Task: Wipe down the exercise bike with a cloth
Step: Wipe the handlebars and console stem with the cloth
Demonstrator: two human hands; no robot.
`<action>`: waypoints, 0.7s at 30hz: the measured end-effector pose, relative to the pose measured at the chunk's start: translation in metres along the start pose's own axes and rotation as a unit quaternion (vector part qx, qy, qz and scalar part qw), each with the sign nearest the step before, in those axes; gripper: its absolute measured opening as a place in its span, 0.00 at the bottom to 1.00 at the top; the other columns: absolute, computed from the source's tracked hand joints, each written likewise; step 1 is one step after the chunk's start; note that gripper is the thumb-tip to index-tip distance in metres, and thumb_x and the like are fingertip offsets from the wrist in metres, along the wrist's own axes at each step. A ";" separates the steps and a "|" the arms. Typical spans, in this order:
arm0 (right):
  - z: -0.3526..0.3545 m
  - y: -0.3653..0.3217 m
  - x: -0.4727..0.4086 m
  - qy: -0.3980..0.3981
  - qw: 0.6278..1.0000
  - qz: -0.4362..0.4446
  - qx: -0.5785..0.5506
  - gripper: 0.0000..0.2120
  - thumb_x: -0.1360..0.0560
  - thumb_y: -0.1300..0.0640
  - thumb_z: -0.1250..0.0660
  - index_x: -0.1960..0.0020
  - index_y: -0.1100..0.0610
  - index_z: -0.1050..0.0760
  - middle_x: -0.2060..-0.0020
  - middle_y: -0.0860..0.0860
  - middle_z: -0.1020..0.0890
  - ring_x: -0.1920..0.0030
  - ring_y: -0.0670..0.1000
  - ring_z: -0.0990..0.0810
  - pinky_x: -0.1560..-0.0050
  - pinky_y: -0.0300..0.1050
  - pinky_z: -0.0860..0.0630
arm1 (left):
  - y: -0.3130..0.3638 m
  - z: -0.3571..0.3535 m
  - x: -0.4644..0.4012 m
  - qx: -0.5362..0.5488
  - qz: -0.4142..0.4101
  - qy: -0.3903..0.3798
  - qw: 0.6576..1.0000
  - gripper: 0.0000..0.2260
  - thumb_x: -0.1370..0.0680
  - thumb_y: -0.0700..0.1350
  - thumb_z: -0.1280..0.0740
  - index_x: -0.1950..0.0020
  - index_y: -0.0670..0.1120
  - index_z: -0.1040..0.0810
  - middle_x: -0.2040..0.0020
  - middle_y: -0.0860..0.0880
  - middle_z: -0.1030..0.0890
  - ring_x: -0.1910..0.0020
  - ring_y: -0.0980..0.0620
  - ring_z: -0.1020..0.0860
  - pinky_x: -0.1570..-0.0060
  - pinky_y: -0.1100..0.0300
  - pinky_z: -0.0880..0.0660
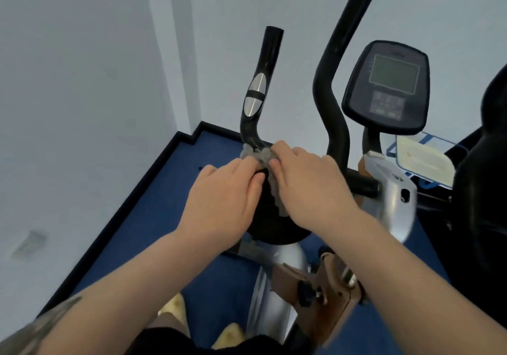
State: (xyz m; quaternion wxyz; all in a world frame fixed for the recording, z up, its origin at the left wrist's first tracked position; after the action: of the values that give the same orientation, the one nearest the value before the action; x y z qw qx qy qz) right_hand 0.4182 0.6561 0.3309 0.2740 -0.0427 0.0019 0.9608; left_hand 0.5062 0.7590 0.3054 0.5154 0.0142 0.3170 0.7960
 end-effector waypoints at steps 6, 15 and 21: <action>0.003 0.014 0.016 -0.017 0.996 -0.008 -0.082 0.11 0.17 0.47 0.53 0.42 0.50 0.36 0.59 0.48 0.25 0.61 0.53 0.24 0.60 0.51 0.29 | 0.002 -0.001 0.003 -0.063 0.014 -0.004 0.998 0.19 0.19 0.53 0.56 0.53 0.47 0.28 0.62 0.53 0.28 0.67 0.51 0.31 0.55 0.51 0.31; 0.006 0.013 0.043 0.004 0.994 -0.082 -0.074 0.13 0.21 0.42 0.59 0.50 0.47 0.41 0.65 0.45 0.27 0.68 0.48 0.25 0.70 0.47 0.30 | 0.003 -0.001 0.003 -0.077 0.006 -0.007 0.997 0.20 0.19 0.53 0.58 0.54 0.48 0.29 0.62 0.53 0.28 0.66 0.50 0.29 0.55 0.51 0.31; -0.003 0.000 0.035 0.041 0.987 -0.147 -0.050 0.11 0.19 0.44 0.57 0.49 0.48 0.41 0.63 0.45 0.28 0.67 0.47 0.29 0.71 0.42 0.38 | 0.003 0.002 -0.004 -0.068 -0.069 -0.021 0.995 0.19 0.21 0.45 0.50 0.44 0.43 0.21 0.58 0.48 0.23 0.66 0.48 0.27 0.64 0.51 0.29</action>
State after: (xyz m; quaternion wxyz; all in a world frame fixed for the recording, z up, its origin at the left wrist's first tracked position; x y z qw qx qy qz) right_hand 0.3890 0.6740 0.3253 0.4094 -0.0956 -0.0410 0.9064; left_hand 0.5062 0.7553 0.3097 0.5752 -0.0258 0.2511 0.7781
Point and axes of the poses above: each hand's wrist, its own x-axis away from the middle knuckle, its own z-axis out of the back of the hand, y = z × x, the point moved 2 cm from there along -x, towards the middle knuckle
